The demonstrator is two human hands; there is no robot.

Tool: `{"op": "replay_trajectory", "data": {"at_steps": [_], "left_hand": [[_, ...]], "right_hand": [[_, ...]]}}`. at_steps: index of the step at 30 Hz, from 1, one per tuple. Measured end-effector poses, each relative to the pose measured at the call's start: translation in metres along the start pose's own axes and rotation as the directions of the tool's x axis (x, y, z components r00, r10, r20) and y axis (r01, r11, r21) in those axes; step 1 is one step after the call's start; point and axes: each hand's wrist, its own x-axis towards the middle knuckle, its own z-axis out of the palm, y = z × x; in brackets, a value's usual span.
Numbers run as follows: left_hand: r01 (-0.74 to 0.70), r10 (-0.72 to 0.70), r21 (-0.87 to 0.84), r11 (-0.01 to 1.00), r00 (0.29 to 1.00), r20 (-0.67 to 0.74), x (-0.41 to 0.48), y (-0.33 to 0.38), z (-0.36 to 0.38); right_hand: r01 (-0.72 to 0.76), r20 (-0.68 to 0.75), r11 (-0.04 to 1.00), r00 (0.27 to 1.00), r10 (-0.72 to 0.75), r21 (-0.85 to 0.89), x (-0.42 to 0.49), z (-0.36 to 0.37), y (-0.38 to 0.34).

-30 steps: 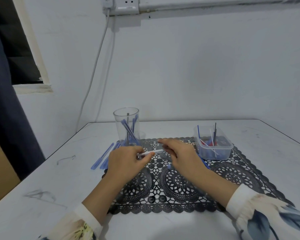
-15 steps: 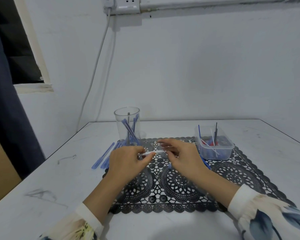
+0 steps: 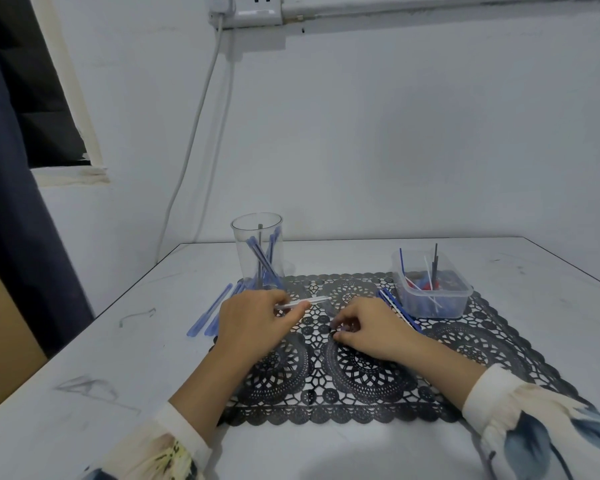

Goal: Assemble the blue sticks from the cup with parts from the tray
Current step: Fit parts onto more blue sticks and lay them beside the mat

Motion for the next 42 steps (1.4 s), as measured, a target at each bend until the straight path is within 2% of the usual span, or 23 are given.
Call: {"op": "replay_trajectory", "data": {"at_steps": [5, 10, 17, 23, 25, 35, 42], "left_hand": [[-0.006, 0.006, -0.003, 1.0, 1.0, 0.008, -0.0001, 0.0005, -0.0007], [-0.003, 0.003, 0.005, 1.0, 1.0, 0.003, 0.0013, 0.0002, 0.001], [-0.012, 0.012, 0.0, 1.0, 1.0, -0.002, 0.0013, -0.0011, 0.0024], [-0.01, 0.01, -0.02, 1.0, 1.0, 0.004, 0.0003, 0.0013, 0.0008], [-0.01, 0.01, -0.023, 1.0, 1.0, 0.004, 0.0003, 0.0017, 0.0009], [-0.008, 0.008, -0.062, 0.998, 1.0, -0.011, 0.0002, 0.0015, 0.0016], [-0.045, 0.042, -0.107, 0.993, 0.999, -0.03, -0.001, 0.001, 0.0018]], "right_hand": [[0.002, -0.024, 1.0, 1.0, -0.002, 0.013, 0.0009, -0.0032, -0.0023], [-0.045, -0.174, 0.972, 0.981, 0.087, 0.23, 0.0027, -0.0075, -0.0031], [-0.028, -0.255, 0.77, 0.935, 0.245, 0.638, 0.001, -0.0083, -0.0035], [0.016, -0.206, 0.578, 0.942, 0.264, 0.816, -0.0005, -0.008, -0.0081], [0.024, -0.194, 0.536, 0.945, 0.263, 0.844, -0.0007, -0.0076, -0.0093], [0.045, -0.168, 0.459, 0.958, 0.23, 0.887, 0.0003, -0.0051, -0.0074], [0.061, -0.165, 0.504, 0.972, 0.165, 0.862, 0.0014, -0.0043, -0.0078]]}}
